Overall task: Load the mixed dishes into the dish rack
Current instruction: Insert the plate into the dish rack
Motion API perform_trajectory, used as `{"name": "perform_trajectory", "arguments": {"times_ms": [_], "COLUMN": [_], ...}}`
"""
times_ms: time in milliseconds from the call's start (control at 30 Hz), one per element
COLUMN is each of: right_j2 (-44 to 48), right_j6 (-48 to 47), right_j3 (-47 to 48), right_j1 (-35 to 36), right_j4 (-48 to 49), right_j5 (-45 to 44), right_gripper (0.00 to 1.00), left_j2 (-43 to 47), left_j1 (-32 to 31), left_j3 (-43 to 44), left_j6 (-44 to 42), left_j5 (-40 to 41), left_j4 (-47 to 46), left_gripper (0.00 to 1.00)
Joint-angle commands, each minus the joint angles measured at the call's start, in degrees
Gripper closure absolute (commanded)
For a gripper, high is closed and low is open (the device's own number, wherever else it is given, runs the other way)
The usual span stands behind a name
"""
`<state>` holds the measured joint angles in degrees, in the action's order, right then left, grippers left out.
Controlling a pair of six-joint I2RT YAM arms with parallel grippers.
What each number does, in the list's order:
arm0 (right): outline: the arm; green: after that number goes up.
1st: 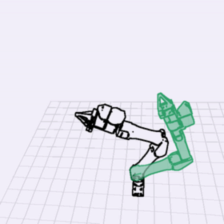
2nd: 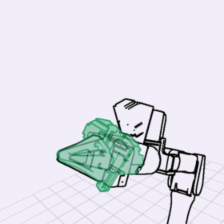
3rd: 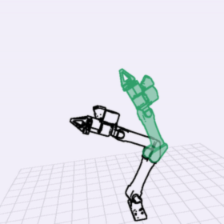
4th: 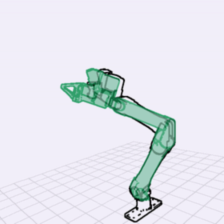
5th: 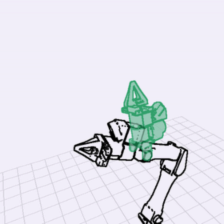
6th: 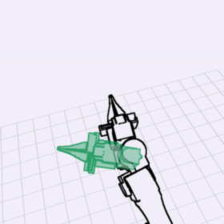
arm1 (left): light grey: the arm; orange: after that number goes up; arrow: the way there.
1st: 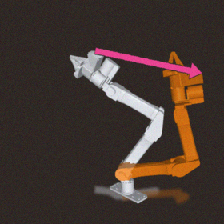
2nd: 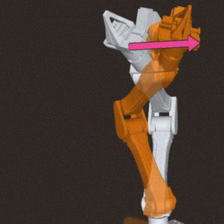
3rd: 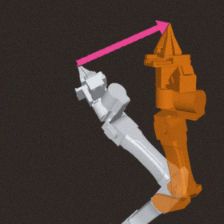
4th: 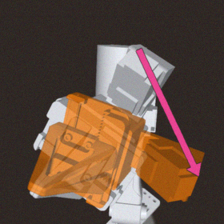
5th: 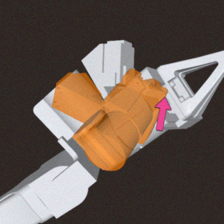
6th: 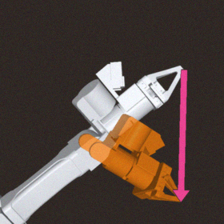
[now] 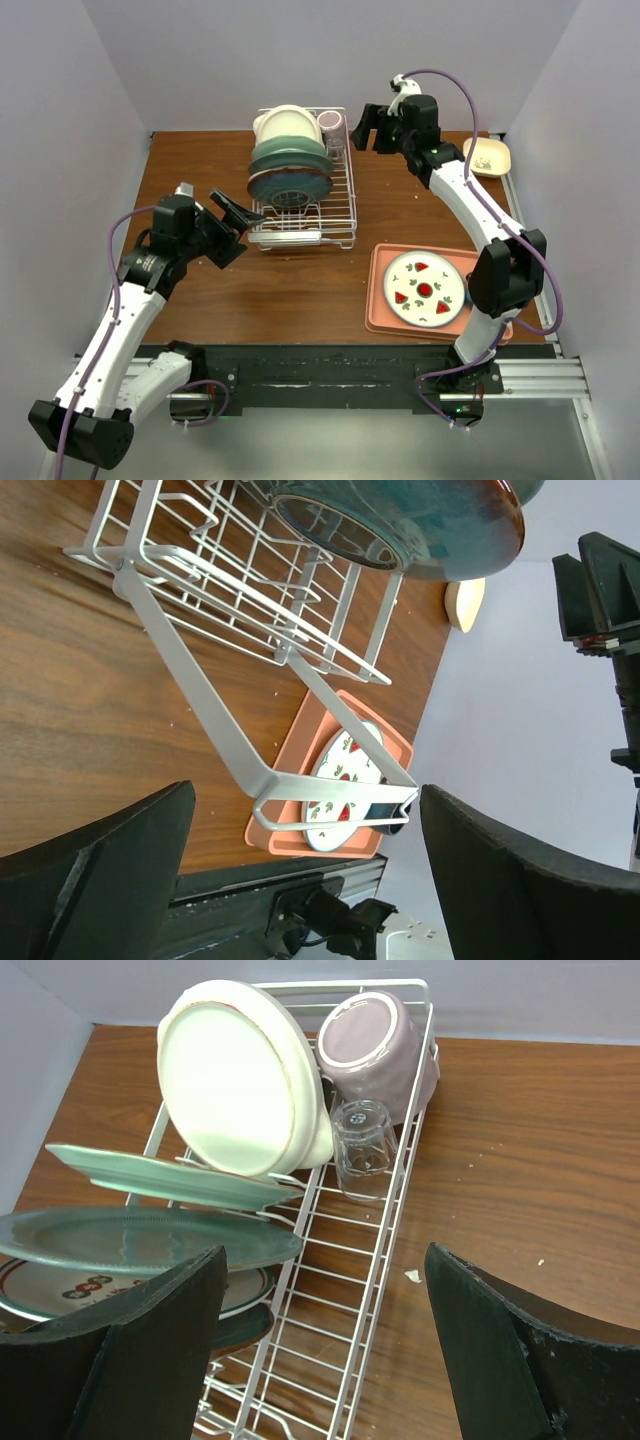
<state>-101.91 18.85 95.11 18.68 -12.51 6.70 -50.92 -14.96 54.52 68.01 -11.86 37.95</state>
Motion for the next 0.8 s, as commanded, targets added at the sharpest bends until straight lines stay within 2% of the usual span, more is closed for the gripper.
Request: {"name": "perform_trajectory", "arguments": {"times_ms": [0, 100, 367, 767], "right_j2": [3.9, 4.0, 4.1, 3.6], "right_j6": [1.7, 1.8, 1.5, 1.3], "right_j3": [-0.5, -0.5, -0.5, -1.1], "right_j1": [-0.1, -0.3, -0.2, -0.2], "right_j4": [1.8, 2.0, 2.1, 2.3], "right_j5": [-1.1, -0.9, -1.3, -0.9], "right_gripper": [0.16, 0.16, 0.16, 0.17], "left_j2": [-0.5, -0.3, -1.5, 3.4], "left_j1": [0.0, -0.2, -1.3, -0.9], "left_j3": [0.2, -3.8, -5.1, -6.7], "left_j6": [3.4, 6.7, 10.8, 13.3], "left_j5": [-3.3, -4.9, -2.8, 7.8], "left_j4": [-6.7, -14.1, -18.8, -15.4], "left_gripper": [0.0, 0.02, 0.04, 0.08]}}
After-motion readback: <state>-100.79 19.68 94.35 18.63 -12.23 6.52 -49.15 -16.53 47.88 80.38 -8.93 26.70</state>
